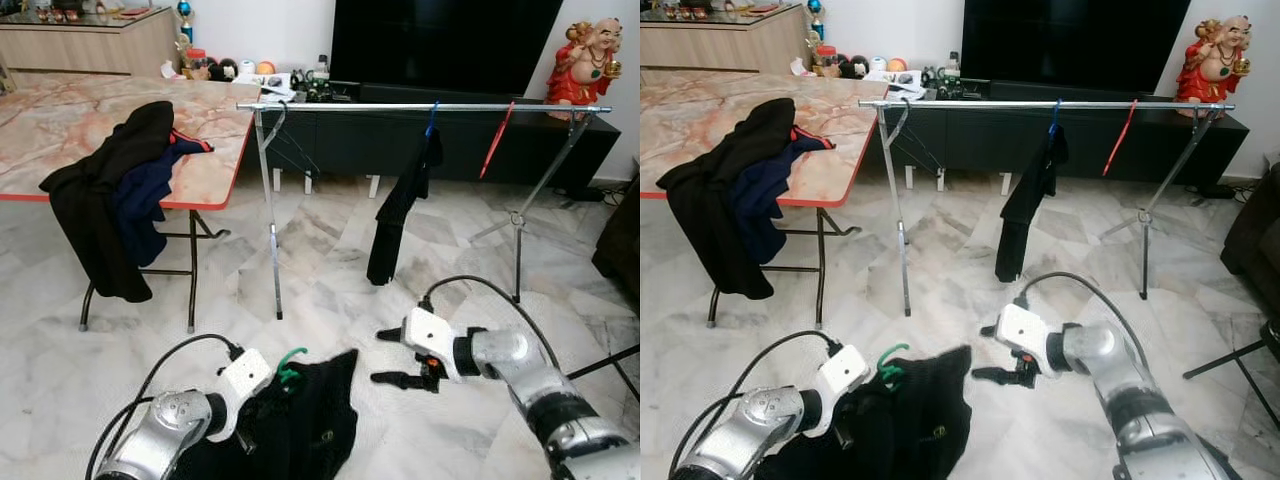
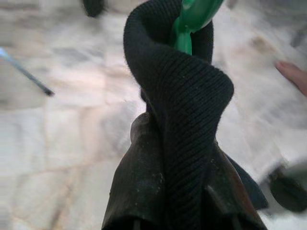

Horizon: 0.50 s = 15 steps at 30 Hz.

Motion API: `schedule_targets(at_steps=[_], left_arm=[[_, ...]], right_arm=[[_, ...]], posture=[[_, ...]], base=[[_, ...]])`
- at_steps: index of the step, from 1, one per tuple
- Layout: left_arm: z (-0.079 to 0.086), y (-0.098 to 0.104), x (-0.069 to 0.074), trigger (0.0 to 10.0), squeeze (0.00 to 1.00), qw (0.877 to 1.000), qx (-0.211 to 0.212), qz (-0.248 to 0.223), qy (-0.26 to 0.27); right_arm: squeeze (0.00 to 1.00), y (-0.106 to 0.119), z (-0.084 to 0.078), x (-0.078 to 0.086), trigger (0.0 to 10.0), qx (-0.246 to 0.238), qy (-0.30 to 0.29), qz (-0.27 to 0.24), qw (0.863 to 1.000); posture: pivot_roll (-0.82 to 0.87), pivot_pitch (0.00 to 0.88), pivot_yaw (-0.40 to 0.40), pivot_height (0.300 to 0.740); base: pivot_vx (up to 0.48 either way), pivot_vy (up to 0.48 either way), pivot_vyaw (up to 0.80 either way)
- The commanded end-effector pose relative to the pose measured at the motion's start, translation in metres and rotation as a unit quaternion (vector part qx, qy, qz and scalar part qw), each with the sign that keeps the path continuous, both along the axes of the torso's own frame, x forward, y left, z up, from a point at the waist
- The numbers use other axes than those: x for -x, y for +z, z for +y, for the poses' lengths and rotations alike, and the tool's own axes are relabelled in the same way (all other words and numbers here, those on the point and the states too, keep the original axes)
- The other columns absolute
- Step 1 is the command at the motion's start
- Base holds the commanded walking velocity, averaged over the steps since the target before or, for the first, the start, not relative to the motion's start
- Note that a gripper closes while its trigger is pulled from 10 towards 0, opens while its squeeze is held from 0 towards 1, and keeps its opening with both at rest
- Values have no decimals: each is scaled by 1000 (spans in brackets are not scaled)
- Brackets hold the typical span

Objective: Hang hanger

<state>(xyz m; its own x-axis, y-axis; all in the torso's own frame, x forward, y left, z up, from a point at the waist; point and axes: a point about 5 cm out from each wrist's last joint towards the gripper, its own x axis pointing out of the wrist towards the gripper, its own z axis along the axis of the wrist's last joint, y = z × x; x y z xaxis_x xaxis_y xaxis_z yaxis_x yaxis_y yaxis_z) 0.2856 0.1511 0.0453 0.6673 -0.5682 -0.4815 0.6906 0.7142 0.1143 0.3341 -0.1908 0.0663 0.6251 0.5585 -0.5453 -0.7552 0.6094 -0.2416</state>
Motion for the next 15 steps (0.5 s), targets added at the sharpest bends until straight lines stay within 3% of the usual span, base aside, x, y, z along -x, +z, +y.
schedule_targets(at_steps=[1,2,3,4,7,8,11,12,14,15], left_arm=[[-1,4,-3,10000,0,999,17,-24,22],[0,2,-2,10000,0,999,15,-23,34],[3,-1,-3,10000,0,998,8,-31,57],[4,-2,-3,10000,0,997,7,-37,69],[8,-2,-5,10000,0,992,24,-58,113],[12,-2,-5,10000,0,987,34,-64,142],[15,1,-6,10000,0,981,49,-73,172],[16,2,-4,10000,0,980,52,-80,173],[18,2,-1,10000,0,978,54,-86,184],[21,1,4,10000,0,976,47,-90,192]], right_arm=[[0,-17,-10,6,10000,-22,-122,2,992],[0,-27,-14,11,10000,-40,-174,15,984],[0,-43,-17,22,10000,-73,-249,42,965],[0,-49,-18,27,10000,-85,-275,52,956],[0,-80,-20,55,10000,-127,-380,103,911],[0,-99,-23,77,10000,-124,-432,135,883],[0,-113,-23,96,10000,-123,-460,160,865],[0,-125,-22,113,10000,-123,-489,184,844],[0,-137,-20,133,10000,-113,-501,208,833],[0,-147,-17,150,10000,-107,-519,229,817]], posture=[[130,0,-53,740],[128,0,-52,740],[128,0,-52,740],[124,0,-44,740],[124,0,-41,740],[123,0,-41,740],[128,0,-37,740],[125,0,-36,740],[129,0,-36,740],[133,0,-36,740]], base=[[0,0,0],[0,0,0],[0,0,0],[0,0,0],[0,0,0],[0,0,0],[0,0,0],[0,0,0],[0,0,0],[0,0,0]])
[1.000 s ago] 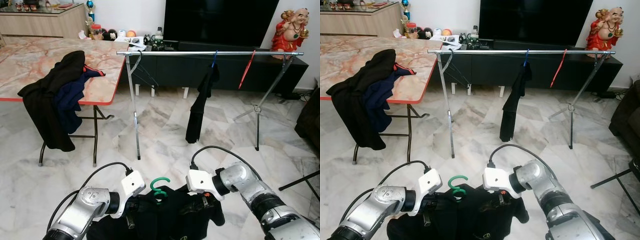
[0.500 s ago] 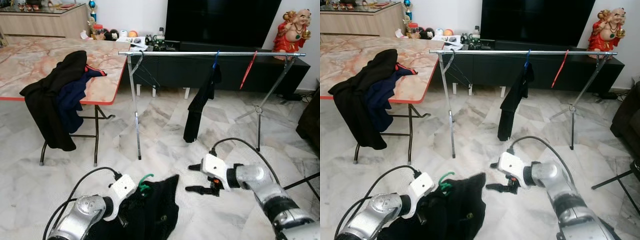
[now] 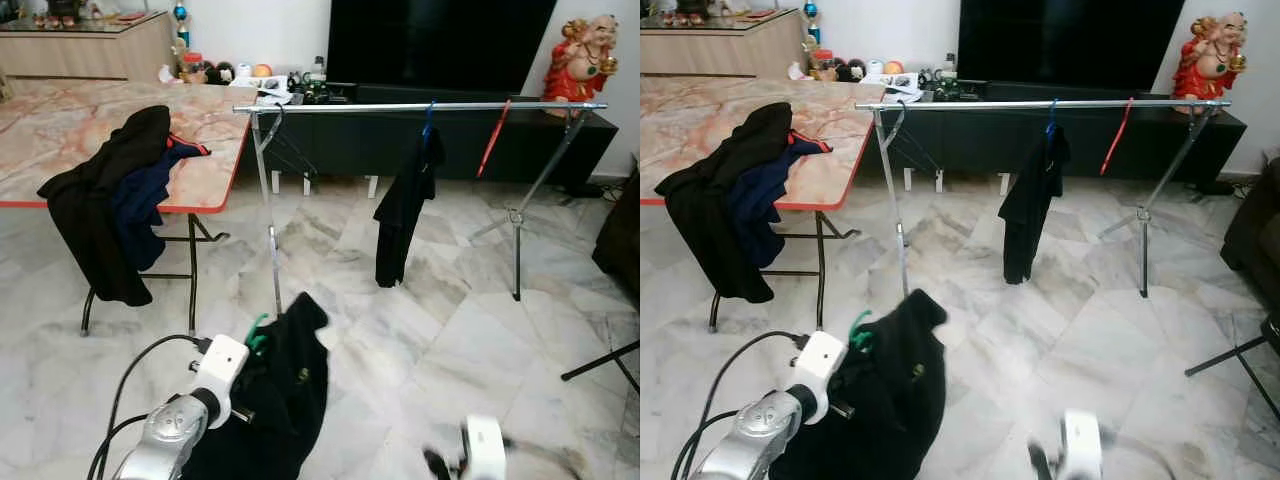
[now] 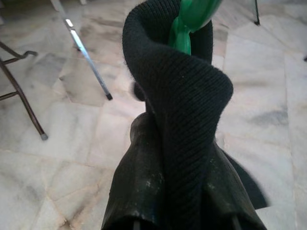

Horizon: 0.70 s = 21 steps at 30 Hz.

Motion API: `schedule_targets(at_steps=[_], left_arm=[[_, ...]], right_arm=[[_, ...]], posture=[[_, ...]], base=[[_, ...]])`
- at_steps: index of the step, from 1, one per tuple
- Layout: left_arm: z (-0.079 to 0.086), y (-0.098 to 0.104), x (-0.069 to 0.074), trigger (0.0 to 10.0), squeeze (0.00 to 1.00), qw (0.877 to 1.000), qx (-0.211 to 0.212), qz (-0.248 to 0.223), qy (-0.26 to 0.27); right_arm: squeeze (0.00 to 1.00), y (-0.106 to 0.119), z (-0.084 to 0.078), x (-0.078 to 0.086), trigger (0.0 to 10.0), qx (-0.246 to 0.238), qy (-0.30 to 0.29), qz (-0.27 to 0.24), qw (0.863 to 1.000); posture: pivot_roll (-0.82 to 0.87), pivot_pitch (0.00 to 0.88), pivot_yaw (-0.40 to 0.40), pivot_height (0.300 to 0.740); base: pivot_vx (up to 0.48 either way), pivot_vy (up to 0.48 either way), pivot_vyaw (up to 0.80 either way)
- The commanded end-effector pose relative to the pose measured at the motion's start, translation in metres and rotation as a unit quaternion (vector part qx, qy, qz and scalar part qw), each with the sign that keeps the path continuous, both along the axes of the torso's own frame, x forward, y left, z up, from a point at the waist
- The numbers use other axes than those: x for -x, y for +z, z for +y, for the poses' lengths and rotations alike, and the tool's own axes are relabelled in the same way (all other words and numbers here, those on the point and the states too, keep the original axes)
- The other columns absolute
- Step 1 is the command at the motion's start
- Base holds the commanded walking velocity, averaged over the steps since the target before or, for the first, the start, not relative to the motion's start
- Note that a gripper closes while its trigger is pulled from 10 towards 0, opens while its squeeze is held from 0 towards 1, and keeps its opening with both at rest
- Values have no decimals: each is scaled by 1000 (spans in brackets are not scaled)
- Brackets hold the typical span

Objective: Hang hanger

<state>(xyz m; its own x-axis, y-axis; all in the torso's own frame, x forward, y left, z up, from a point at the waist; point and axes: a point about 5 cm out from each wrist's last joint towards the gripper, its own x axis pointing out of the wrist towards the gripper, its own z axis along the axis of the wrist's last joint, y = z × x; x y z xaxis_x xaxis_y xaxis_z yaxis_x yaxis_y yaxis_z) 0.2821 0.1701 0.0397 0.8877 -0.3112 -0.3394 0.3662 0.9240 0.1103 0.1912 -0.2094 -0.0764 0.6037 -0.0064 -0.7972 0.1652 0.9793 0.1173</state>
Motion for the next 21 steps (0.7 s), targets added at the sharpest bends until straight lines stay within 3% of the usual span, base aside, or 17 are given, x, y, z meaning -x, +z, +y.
schedule_targets(at_steps=[1,4,7,11,13,21], left_arm=[[3,6,1,10000,0,1000,-4,-26,10],[8,5,6,10000,0,999,14,-22,26],[9,1,9,10000,0,999,-3,-22,25],[8,-4,15,10000,0,999,-18,-14,23],[10,-6,20,10000,0,999,-17,-10,30],[10,-5,19,10000,0,999,-28,-10,21]], right_arm=[[0,-6,2,11,10000,-2,-29,20,999],[0,-12,10,21,10000,-6,-23,31,999],[0,-15,14,26,10000,-1,-20,47,999],[0,-12,7,22,10000,7,-23,44,999],[0,-6,0,11,10000,5,-32,29,999],[0,-8,14,9,10000,2,-7,27,1000]], posture=[[137,0,-38,740],[141,0,-30,740],[137,0,-29,740],[130,0,-29,740],[123,0,-25,740],[134,0,-15,740]], base=[[0,0,0],[0,0,0],[0,0,0],[321,0,0],[332,0,0],[360,0,0]])
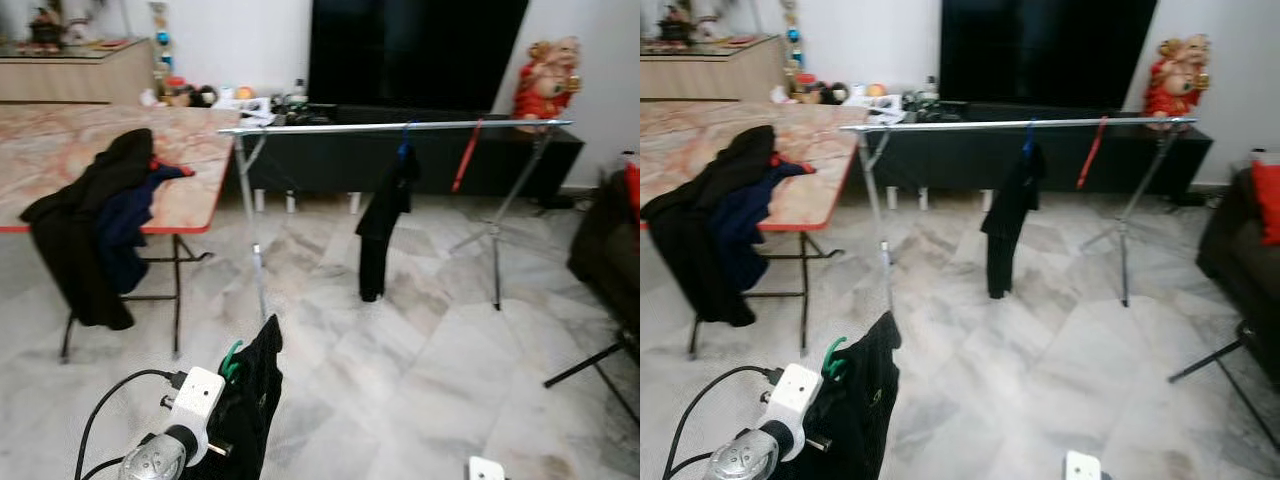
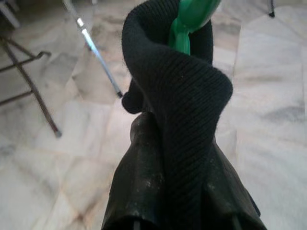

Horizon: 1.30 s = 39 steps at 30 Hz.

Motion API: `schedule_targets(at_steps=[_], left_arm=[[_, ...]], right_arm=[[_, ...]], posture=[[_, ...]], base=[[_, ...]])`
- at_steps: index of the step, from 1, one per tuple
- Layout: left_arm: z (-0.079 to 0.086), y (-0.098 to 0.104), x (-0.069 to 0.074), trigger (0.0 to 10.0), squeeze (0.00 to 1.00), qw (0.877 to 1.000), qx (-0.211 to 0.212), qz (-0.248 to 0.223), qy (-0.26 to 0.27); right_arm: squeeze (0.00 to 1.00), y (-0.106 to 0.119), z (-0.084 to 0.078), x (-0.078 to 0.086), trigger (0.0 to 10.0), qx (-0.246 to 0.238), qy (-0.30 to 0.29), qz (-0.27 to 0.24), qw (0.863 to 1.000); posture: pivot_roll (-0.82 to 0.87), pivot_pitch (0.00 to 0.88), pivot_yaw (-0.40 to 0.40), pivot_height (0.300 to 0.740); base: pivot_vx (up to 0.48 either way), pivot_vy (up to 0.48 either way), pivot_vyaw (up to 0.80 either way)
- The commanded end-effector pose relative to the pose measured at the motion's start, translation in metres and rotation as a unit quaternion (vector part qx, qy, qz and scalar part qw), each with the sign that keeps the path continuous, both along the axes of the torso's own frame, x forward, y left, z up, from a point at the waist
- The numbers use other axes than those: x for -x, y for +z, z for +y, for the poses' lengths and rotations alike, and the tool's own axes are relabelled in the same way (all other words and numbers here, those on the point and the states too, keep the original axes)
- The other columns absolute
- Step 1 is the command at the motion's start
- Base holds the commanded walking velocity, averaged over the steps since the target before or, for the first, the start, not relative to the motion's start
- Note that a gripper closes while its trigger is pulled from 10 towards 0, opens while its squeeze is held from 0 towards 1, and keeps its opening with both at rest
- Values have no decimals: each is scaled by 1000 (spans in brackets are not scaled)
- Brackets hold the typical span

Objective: Hang hanger

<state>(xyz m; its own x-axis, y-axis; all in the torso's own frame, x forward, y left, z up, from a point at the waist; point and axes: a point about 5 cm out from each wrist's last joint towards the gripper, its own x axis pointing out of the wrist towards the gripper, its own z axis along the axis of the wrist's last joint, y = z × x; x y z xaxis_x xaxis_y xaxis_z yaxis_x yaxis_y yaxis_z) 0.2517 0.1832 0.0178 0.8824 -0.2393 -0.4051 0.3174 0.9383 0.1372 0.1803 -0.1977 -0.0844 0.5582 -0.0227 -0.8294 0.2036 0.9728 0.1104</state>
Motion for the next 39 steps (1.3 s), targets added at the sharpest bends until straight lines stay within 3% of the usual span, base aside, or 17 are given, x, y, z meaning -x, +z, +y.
schedule_targets(at_steps=[1,11,19,39], left_arm=[[-3,18,-12,10000,0,999,-4,-40,-11],[-9,17,-14,10000,0,999,-5,-38,-23],[-12,17,-17,10000,0,999,-5,-38,-30],[-21,19,-22,10000,0,998,-4,-43,-47]], right_arm=[[0,0,3,-1,10000,4,11,1,1000],[0,-9,4,18,10000,9,7,25,1000],[0,-8,13,14,10000,12,18,25,999],[0,-8,9,15,10000,10,24,23,999]], posture=[[134,0,-15,740],[138,0,-22,740],[143,0,-24,740],[139,0,-17,740]], base=[[412,0,0],[416,0,0],[421,0,0],[426,0,0]])
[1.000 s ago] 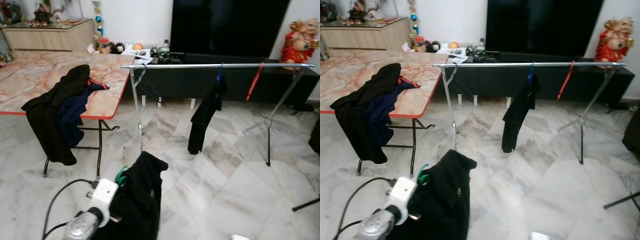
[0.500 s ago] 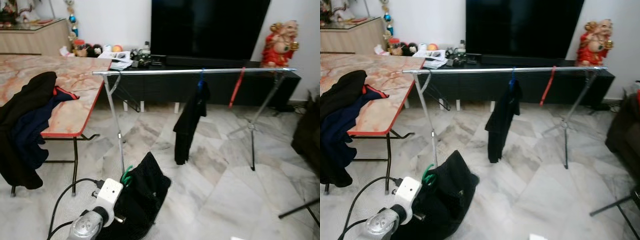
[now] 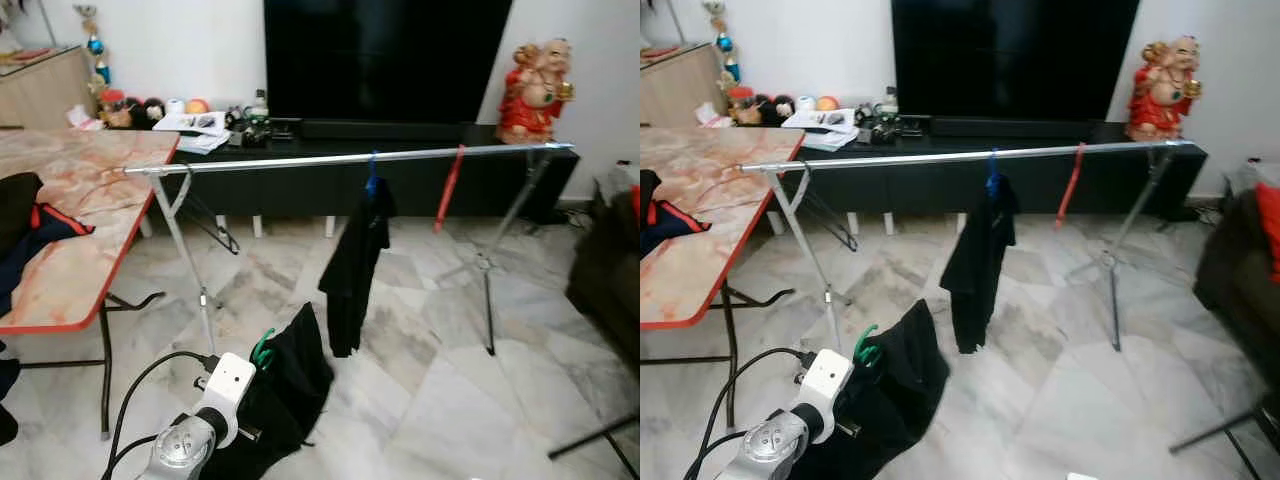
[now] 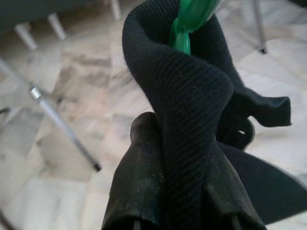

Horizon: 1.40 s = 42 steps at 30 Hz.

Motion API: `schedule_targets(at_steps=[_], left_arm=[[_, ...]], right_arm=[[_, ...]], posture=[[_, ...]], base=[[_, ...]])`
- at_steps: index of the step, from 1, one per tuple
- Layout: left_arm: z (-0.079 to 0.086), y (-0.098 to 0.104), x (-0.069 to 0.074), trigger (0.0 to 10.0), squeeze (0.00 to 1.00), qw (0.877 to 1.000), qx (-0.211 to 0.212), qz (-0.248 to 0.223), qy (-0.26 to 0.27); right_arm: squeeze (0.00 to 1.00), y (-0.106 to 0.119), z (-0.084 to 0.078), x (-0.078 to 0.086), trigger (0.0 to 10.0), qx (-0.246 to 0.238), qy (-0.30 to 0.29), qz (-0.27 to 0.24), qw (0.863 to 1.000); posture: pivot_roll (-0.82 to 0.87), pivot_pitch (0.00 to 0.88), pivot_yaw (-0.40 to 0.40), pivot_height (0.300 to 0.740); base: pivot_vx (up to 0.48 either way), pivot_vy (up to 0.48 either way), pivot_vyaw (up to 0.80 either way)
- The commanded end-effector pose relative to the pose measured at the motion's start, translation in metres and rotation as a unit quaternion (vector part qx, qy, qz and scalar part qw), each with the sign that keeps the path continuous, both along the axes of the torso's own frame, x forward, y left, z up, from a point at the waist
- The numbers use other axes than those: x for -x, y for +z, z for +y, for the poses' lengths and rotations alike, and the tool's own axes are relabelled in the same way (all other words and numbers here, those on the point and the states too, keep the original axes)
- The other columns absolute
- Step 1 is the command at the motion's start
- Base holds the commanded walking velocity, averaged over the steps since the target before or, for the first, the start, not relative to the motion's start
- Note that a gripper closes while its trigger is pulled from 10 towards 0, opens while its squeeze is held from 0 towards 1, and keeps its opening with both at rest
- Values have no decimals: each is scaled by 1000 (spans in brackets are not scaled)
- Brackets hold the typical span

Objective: Hang hanger

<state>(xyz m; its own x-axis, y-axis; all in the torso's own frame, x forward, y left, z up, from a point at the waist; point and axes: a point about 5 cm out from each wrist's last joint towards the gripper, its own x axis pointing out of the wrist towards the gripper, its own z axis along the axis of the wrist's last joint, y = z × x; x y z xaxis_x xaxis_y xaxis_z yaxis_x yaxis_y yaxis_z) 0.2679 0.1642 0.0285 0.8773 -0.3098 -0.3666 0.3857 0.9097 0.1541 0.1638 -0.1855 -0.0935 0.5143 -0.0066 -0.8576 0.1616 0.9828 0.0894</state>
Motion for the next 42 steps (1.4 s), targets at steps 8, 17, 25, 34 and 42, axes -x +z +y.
schedule_targets(at_steps=[8,17,25,34,42], left_arm=[[-5,9,-9,10000,0,1000,-2,-21,-9],[-2,10,-11,10000,0,1000,-6,-24,0],[-5,10,-12,10000,0,1000,-5,-22,-6],[-5,19,-21,10000,0,999,-15,-30,-20],[-6,26,-28,10000,0,998,-30,-27,-57]], right_arm=[[0,2,-3,-3,10000,4,2,-5,1000],[0,2,-2,-4,10000,2,15,-1,1000],[0,2,-1,-5,10000,1,26,1,1000],[0,2,-2,-5,10000,2,24,1,1000],[0,3,-2,-6,10000,2,26,2,1000]], posture=[[136,0,-18,740],[139,0,-22,740],[142,0,-24,740],[137,0,-28,740],[139,0,-30,740]], base=[[430,0,0],[433,0,0],[469,0,0],[480,0,0],[371,0,0]])
